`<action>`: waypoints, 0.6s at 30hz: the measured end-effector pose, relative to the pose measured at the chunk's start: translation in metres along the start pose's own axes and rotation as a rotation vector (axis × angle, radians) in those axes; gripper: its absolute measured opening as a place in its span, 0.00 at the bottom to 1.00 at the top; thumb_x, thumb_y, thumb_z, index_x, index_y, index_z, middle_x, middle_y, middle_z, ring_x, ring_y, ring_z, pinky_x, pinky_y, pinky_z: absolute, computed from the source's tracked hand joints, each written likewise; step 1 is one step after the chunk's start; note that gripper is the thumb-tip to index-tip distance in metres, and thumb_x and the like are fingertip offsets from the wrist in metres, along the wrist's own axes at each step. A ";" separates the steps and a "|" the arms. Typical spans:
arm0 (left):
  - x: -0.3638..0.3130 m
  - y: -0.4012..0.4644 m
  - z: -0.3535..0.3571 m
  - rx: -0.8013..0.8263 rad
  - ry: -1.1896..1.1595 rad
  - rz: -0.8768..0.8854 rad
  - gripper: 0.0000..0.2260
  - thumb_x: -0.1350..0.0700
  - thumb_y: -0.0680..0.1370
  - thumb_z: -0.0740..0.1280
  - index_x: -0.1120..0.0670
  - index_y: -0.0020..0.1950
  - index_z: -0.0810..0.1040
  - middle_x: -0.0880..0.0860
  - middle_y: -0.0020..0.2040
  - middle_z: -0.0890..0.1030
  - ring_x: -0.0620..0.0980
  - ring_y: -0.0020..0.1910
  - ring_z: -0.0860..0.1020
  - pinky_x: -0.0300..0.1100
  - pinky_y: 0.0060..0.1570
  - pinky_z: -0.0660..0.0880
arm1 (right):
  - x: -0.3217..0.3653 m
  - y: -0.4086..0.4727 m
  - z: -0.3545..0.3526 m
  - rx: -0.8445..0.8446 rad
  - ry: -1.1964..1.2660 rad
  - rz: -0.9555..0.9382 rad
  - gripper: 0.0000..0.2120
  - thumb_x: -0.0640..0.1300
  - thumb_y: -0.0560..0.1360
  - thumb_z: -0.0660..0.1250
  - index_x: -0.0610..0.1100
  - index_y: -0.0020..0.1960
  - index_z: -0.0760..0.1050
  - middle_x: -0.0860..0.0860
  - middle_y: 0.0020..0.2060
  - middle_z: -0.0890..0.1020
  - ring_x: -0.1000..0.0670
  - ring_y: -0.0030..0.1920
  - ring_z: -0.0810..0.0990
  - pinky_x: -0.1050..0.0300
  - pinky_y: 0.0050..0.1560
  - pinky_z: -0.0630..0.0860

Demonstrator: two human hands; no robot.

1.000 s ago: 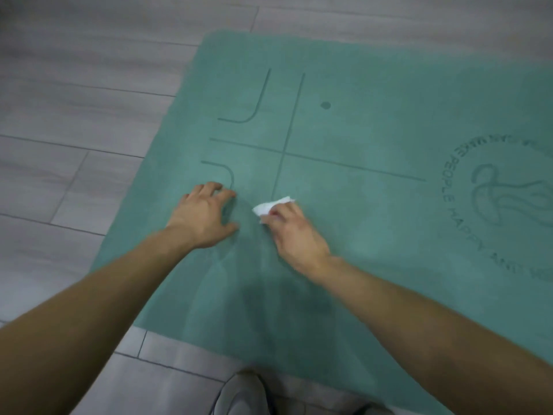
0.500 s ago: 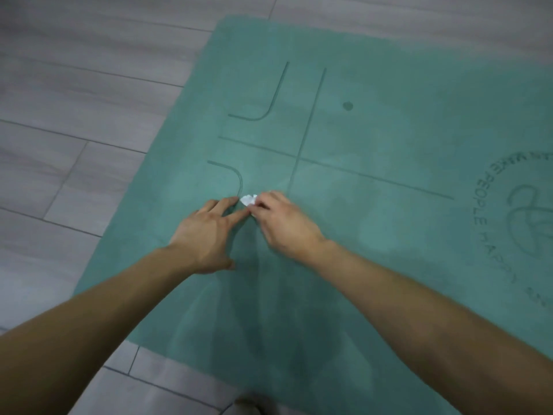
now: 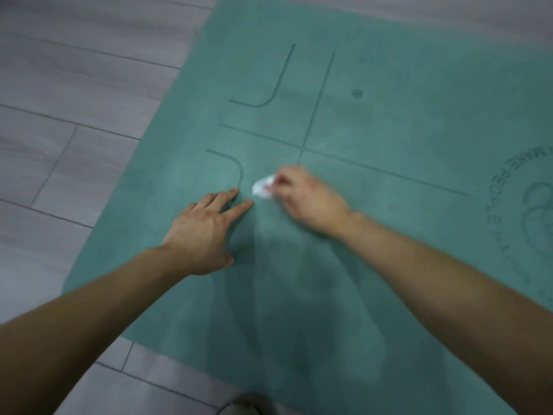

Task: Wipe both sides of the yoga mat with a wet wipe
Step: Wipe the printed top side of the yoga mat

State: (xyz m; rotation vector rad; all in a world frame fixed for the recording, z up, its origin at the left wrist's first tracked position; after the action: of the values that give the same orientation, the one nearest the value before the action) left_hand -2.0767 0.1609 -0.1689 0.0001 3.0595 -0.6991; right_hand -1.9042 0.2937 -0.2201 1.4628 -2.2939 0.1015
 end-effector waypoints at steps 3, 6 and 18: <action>-0.001 -0.002 -0.001 0.010 -0.003 -0.005 0.55 0.36 0.67 0.79 0.38 0.85 0.46 0.47 0.85 0.49 0.52 0.81 0.57 0.49 0.77 0.64 | -0.098 -0.003 -0.046 -0.203 -0.121 0.580 0.17 0.44 0.84 0.58 0.41 0.64 0.82 0.40 0.53 0.78 0.36 0.56 0.78 0.50 0.58 0.74; -0.001 -0.002 -0.002 0.028 -0.006 -0.005 0.56 0.36 0.67 0.79 0.38 0.85 0.46 0.47 0.85 0.49 0.52 0.81 0.57 0.50 0.77 0.64 | -0.091 -0.009 -0.047 -0.356 -0.009 0.987 0.14 0.45 0.84 0.60 0.39 0.61 0.80 0.48 0.50 0.75 0.40 0.56 0.79 0.60 0.52 0.69; 0.000 -0.010 0.004 -0.006 -0.038 -0.003 0.49 0.38 0.68 0.80 0.43 0.83 0.58 0.51 0.82 0.58 0.54 0.80 0.61 0.54 0.75 0.68 | -0.121 -0.095 -0.077 -0.352 -0.194 0.981 0.15 0.41 0.82 0.61 0.37 0.60 0.83 0.38 0.52 0.78 0.35 0.55 0.78 0.47 0.58 0.73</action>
State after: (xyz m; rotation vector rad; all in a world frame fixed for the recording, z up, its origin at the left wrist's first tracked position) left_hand -2.0763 0.1503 -0.1679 -0.0179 3.0261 -0.6820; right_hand -1.7531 0.3755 -0.2113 0.1032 -2.7838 -0.1651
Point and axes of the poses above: each hand's wrist, its own y-axis towards the middle knuckle, its own z-axis out of the palm, x = y × z, the point moved 2 cm from there along y, towards the middle knuckle
